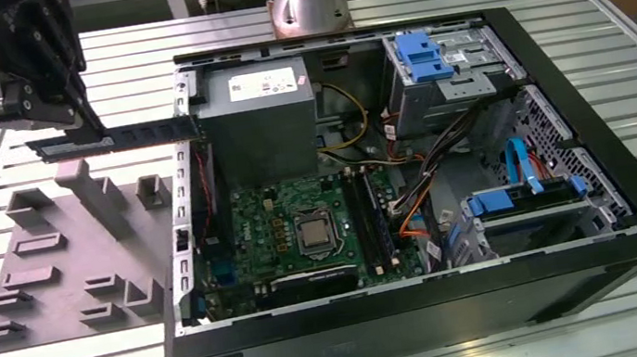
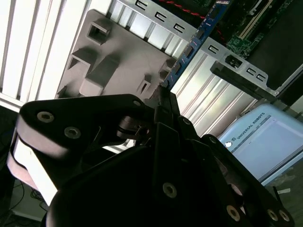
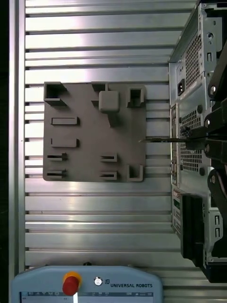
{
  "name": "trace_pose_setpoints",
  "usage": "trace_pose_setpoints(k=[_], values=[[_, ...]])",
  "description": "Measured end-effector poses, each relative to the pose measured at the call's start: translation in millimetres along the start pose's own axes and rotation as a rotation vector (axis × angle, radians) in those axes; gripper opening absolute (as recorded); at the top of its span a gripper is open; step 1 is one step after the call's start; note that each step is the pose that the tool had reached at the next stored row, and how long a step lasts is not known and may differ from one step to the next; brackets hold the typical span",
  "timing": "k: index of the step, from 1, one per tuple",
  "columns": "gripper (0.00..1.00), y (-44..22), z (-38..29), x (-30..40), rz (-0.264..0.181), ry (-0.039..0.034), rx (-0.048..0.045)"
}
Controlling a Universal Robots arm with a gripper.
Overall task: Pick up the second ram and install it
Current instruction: 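Pick up the second ram and move it above second insertion slot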
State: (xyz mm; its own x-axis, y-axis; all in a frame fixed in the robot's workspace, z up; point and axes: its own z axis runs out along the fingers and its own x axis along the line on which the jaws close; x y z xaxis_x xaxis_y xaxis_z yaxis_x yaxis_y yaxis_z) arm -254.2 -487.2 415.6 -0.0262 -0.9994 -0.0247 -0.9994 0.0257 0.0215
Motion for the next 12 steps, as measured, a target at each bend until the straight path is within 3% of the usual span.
trace_pose_setpoints(k=[12], values=[[0.11,-18.1,0.9,-0.4,0.0,0.0,0.0]])
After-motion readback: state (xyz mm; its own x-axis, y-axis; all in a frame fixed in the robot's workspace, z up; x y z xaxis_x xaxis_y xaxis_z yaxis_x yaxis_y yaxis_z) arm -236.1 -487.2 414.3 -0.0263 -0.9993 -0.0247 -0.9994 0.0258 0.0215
